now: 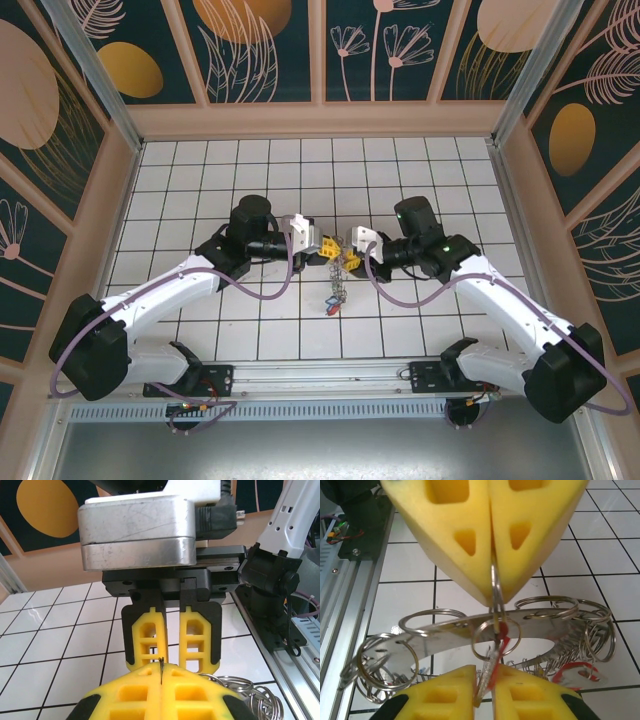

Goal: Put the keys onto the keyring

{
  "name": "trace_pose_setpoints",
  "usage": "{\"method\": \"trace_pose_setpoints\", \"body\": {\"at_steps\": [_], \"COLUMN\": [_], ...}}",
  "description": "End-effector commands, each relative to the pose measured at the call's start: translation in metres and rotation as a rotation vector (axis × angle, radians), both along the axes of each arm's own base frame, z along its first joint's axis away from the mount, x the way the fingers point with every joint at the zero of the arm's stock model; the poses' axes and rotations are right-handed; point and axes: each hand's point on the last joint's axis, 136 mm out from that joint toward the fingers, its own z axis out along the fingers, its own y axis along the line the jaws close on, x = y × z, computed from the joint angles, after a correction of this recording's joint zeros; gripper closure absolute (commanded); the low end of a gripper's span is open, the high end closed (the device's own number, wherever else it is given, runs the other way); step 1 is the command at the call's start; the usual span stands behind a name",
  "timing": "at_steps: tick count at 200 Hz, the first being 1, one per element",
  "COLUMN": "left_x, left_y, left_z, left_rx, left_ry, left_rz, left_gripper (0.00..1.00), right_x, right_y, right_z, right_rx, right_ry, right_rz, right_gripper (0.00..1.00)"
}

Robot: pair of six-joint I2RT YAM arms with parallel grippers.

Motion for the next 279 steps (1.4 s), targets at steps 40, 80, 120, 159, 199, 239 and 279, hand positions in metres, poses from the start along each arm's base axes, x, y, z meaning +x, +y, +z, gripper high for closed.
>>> {"method": "trace_pose_setpoints", "body": {"at_steps": [40, 80, 120, 159, 199, 239, 279], "left_x": [-0.004, 0.0, 0.007, 0.011, 0.012, 0.015, 0.013], "left_y": [0.002, 0.003, 0.004, 0.002, -0.002, -0.002, 0.004], "left_z": [0.031, 0.022, 0.018, 0.014, 0.013, 0.016, 0.017], "left_rx": [-0.069, -0.036, -0.018, -0.008, -0.04, -0.064, -0.075], "left_ry": [-0.078, -0.077, -0.073, -0.057, -0.021, -0.007, -0.006], "left_rz": [-0.008, 0.011, 0.048, 0.063, 0.06, 0.078, 0.1], "left_gripper": [1.0, 1.0, 1.0, 1.0, 1.0, 0.86, 0.7], "right_x": [0.004, 0.013, 0.011, 0.013, 0.023, 0.032, 0.048], "right_y": [-0.009, -0.015, -0.017, -0.015, -0.008, -0.007, -0.015], "right_z": [0.012, 0.029, 0.042, 0.061, 0.076, 0.077, 0.072], "right_rx": [-0.007, 0.003, -0.006, 0.022, 0.005, -0.101, -0.282], "right_ry": [-0.091, -0.156, -0.176, -0.189, -0.131, -0.16, -0.345], "right_rz": [-0.05, -0.104, -0.092, -0.101, -0.138, -0.182, -0.257], "right_gripper": [1.0, 1.0, 1.0, 1.0, 1.0, 1.0, 1.0]}}
